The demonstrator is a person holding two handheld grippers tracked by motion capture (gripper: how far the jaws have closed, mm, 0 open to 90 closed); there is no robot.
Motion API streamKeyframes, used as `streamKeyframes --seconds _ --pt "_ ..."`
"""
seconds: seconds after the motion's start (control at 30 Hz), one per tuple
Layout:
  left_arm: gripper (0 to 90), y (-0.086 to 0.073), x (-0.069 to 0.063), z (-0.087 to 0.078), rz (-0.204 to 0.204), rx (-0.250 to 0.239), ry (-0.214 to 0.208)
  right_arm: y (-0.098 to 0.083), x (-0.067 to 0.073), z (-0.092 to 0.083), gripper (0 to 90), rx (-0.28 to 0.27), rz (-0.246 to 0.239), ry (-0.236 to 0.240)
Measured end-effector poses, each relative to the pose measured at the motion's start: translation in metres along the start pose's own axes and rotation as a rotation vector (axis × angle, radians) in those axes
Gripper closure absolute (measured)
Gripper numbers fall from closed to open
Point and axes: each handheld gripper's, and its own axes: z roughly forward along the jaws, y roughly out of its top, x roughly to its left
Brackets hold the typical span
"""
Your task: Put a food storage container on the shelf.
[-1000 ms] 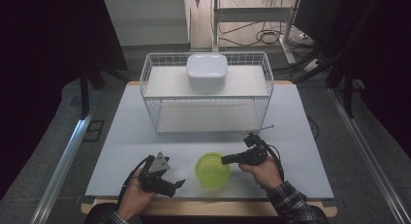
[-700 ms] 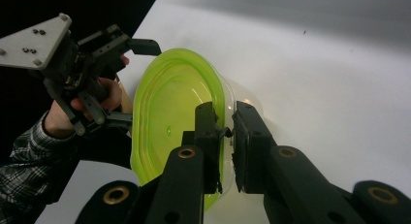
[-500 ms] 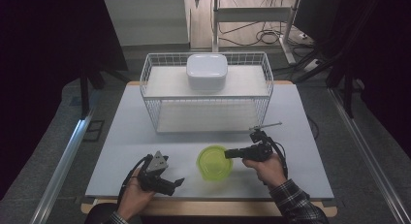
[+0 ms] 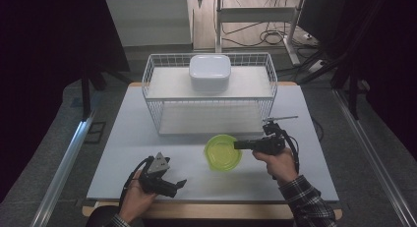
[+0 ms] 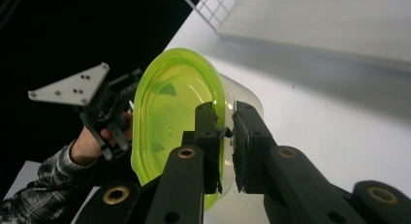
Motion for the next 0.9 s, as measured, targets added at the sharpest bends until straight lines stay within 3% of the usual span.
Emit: streamKeyframes --seconds 0.9 --pt "2.9 0.0 0.001 0.0 0.0 -0.001 0.005 0.044 0.024 -0.02 82.1 -0.083 -0.038 0.017"
